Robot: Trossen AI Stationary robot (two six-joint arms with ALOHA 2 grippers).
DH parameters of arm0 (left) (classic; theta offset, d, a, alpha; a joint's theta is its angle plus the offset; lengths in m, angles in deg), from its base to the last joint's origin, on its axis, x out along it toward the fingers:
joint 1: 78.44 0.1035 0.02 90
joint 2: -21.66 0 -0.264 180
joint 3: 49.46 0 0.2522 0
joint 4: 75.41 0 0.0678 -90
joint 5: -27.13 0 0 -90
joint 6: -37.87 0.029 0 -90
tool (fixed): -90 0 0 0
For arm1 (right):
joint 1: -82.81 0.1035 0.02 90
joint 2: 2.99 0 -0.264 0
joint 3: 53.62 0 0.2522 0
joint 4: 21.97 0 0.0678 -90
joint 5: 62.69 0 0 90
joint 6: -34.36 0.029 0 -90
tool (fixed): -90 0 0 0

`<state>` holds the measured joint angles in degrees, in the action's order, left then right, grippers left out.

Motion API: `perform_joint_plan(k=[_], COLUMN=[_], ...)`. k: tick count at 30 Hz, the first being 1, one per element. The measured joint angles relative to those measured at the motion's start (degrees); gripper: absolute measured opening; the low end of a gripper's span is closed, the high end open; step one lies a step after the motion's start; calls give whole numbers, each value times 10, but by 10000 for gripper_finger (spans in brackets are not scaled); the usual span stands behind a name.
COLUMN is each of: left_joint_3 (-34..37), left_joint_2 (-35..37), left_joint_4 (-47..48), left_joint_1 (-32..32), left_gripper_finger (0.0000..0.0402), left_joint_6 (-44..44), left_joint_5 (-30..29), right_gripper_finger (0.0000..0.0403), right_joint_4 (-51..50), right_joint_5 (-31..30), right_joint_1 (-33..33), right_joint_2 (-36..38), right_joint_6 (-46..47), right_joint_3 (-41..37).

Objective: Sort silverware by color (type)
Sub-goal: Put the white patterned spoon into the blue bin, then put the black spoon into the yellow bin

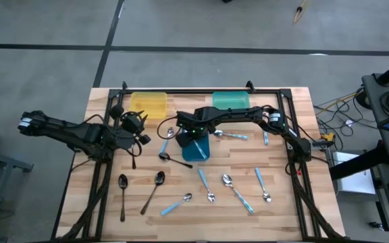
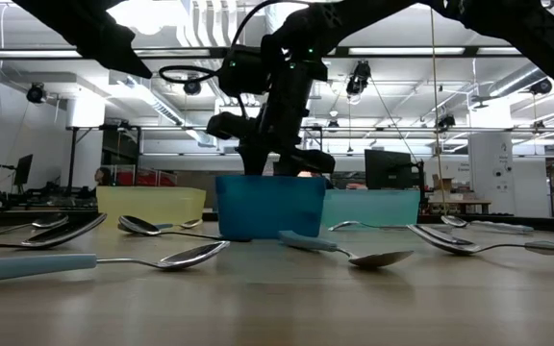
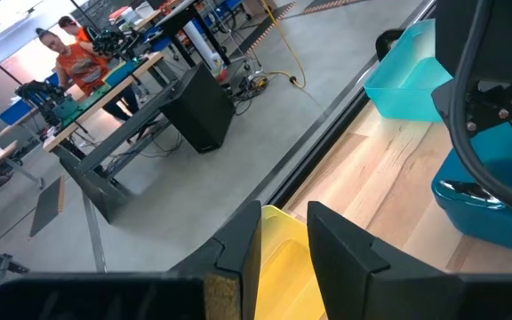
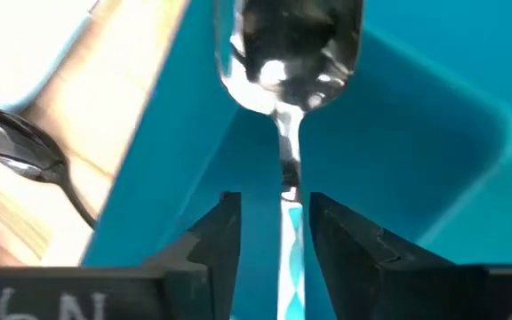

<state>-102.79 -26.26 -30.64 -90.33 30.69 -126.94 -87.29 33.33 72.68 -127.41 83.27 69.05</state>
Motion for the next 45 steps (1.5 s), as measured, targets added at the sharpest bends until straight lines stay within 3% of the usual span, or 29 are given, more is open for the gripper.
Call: perform_joint_plan(k=[19,37,45], left_joint_3=[0,0,0], left_joint_2=[0,0,0], left_joint_4=[3,4,3], left_joint_1=[0,0,0], left_gripper_finger=[76,76,76], left_joint_6=[0,0,-4], left_joint_5=[0,0,0], right_gripper_finger=[148,123,123], right_joint_4=[-27,-22,-57], right_joint_5=[-1,-30,-26], right_joint_1=[0,0,0], right_joint_2=[0,1,11], right_joint_6=[6,-12,-52], right_joint_3=[29,6,52])
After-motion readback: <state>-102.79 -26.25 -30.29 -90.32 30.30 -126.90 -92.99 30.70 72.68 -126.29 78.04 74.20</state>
